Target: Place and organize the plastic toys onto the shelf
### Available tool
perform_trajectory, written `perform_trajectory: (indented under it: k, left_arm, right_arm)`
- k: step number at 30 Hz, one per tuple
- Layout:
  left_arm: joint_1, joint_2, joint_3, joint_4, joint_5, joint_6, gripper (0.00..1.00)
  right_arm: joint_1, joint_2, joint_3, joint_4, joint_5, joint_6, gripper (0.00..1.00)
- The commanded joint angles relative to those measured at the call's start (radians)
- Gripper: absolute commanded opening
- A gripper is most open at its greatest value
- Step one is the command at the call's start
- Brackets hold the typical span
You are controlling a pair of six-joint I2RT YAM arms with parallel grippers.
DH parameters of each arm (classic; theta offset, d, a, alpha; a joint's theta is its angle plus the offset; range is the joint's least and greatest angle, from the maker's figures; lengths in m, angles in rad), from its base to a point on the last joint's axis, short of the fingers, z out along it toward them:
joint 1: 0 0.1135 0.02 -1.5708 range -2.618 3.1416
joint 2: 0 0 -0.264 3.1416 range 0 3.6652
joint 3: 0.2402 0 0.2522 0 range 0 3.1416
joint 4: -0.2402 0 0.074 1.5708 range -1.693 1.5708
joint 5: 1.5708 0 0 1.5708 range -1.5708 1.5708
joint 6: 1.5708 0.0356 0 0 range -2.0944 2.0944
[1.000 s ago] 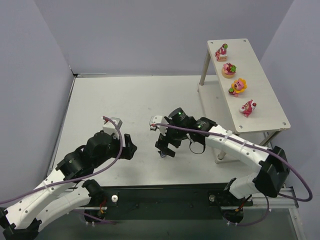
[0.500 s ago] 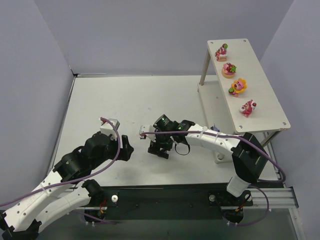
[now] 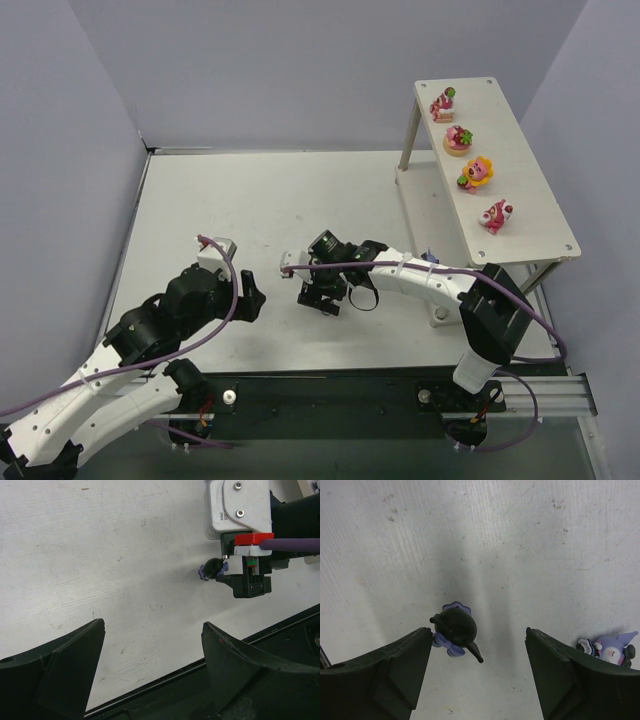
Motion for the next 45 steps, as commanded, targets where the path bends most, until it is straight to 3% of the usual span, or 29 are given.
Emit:
perform_trajectory:
  k: [1, 25, 31, 36, 37, 45]
  left_arm:
    - [0.011, -0.013, 0.020, 0.001, -0.004, 0.015, 0.88]
    - [0.011, -0.035, 0.026, -0.003, 0.004, 0.017, 0.88]
    - [0.011, -0.036, 0.030, -0.008, -0.001, 0.018, 0.88]
    - [0.012, -0.038, 0.029, -0.006, -0.002, 0.018, 0.87]
    - [0.012, -0.038, 0.026, -0.005, -0.004, 0.018, 0.87]
    - [0.012, -0.041, 0.008, 0.005, -0.001, 0.004, 0.87]
  right_arm:
    - [0.001, -0.025, -0.005, -0.078, -0.045, -0.030, 0.77]
    - [-0.013, 0.042, 0.024, -0.100, -0.043, -0.052, 0.76]
    - [-0.014, 0.055, 0.040, -0.078, -0.010, -0.001, 0.58]
    - [-0.014, 0.047, 0.058, -0.070, 0.033, 0.071, 0.17]
    - [-0.016, 0.045, 0.063, -0.072, 0.050, 0.097, 0.01]
    - [-0.046, 0.045, 0.086, -0.060, 0.148, 0.315, 0.00]
